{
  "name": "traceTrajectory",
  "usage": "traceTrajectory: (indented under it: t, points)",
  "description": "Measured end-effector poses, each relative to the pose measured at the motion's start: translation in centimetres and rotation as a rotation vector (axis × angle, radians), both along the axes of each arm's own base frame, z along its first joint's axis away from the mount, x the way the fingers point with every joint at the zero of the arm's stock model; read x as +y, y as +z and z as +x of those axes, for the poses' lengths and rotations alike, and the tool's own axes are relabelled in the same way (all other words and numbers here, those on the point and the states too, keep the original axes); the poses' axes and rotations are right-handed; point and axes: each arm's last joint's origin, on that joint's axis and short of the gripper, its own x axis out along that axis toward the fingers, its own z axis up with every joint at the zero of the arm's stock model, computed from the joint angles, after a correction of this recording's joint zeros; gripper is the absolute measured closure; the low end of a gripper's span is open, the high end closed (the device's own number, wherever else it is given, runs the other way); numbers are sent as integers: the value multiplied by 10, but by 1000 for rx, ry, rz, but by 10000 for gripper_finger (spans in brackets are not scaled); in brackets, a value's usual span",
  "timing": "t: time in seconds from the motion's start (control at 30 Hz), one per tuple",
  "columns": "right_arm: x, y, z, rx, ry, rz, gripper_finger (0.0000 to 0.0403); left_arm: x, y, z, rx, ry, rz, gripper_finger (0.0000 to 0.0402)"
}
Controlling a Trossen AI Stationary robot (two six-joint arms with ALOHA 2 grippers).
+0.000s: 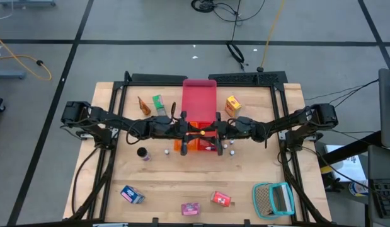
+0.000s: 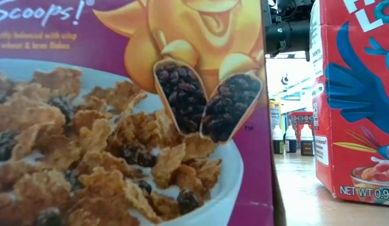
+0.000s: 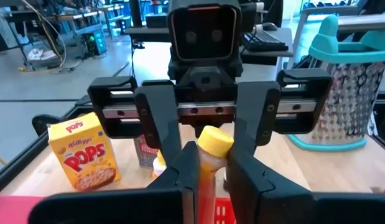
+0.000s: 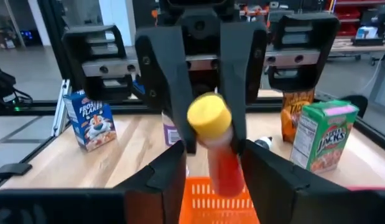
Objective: Pick & Place Kitchen Items
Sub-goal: Put the large yellow food coloring bottle into the red basket
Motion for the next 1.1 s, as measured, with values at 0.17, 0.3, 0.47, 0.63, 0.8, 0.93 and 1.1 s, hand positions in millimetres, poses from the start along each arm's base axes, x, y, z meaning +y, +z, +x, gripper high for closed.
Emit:
traceTrajectory:
  t: [0.17, 0.3, 0.47, 0.63, 0.8, 0.93, 1.1]
  points:
    - [0, 1, 0, -12, -2, -24, 338, 0, 1, 0, -13, -3, -1, 352]
    - [0, 1, 0, -8, -1, -46, 389, -1, 1, 0, -12, -2, 0, 360]
    - [-1, -1, 0, 5, -28, -46, 381, 0, 1, 0, -7, 0, 0, 338]
    - [-2, -2, 0, 25, -63, -56, 394, 1, 0, 0, 3, 20, 9, 308]
    - [-2, -4, -3, 72, -72, -58, 393, 2, 0, -1, 16, 74, 58, 296]
    - [-5, 2, -12, 114, -96, -63, 393, 4, 7, -8, 36, 113, 67, 294]
    - [-12, 4, -29, 156, -134, -51, 393, 4, 15, -18, 81, 132, 58, 294]
